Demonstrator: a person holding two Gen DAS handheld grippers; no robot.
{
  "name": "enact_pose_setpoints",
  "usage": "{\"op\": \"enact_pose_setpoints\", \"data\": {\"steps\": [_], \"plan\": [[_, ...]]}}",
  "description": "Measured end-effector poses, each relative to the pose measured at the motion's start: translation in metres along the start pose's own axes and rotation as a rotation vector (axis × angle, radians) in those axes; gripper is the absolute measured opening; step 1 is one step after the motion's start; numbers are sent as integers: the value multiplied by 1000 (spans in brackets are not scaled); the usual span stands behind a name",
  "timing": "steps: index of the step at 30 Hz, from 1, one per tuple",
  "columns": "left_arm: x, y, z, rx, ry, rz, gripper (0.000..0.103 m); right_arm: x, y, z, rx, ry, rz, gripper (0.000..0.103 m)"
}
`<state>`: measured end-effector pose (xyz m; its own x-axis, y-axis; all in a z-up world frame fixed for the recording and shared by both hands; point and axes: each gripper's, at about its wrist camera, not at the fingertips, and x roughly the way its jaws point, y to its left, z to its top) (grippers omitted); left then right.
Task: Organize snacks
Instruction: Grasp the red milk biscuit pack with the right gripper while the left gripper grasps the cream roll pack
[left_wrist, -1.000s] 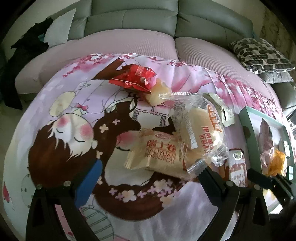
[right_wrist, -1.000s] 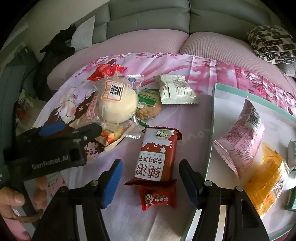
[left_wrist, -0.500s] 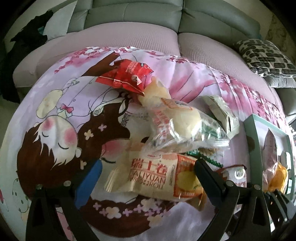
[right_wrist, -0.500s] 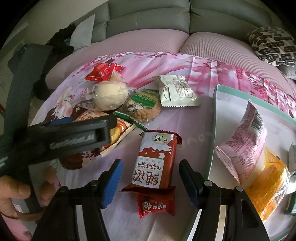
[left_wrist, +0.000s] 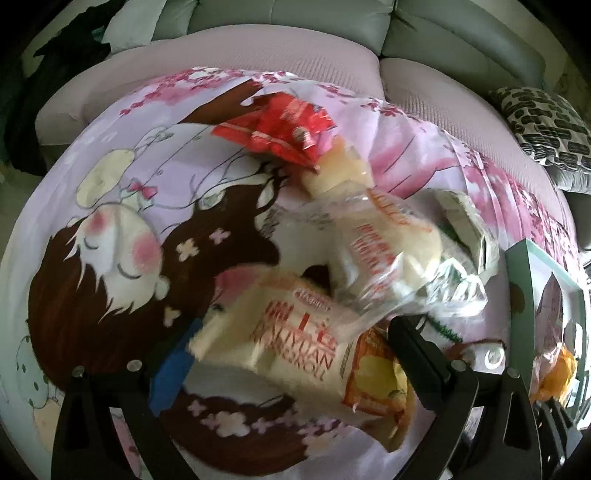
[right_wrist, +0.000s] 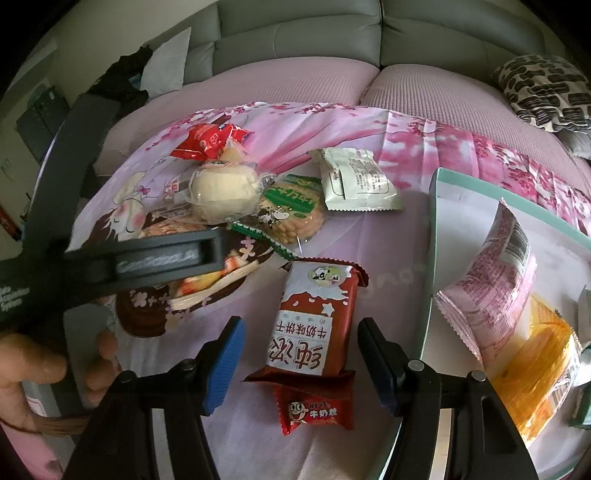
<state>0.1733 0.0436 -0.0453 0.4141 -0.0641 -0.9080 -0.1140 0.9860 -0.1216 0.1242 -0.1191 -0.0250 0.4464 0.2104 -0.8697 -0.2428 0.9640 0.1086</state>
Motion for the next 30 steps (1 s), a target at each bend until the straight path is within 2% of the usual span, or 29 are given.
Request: {"op": "enact_pose_setpoints", "data": {"steps": [12,17,19,21,24,28,30], "plan": [[-15,37,-24,-17,5,13,100,0,1,-1,-2,1,0,67],[-18,42,-23,-11,-3,54,100,1,3,-3,-13,-4,-18,66],[-17,40,-21,0,-2,64,100,2,4,-4,-19,-6,-27,64],[-16,35,-18,21,-9,82,100,4,3,-4,-16,-2,-31,57],[-11,25,-10,36,-13,90,100,4,2,-3,-22,-2,-35,54],[-4,18,-3,33,-9,83,85,3,-1,-3,-14,-4,-32,48],[-3,21,-3,29,-10,85,83,2,-2,-3,-8,-5,-27,47]]}}
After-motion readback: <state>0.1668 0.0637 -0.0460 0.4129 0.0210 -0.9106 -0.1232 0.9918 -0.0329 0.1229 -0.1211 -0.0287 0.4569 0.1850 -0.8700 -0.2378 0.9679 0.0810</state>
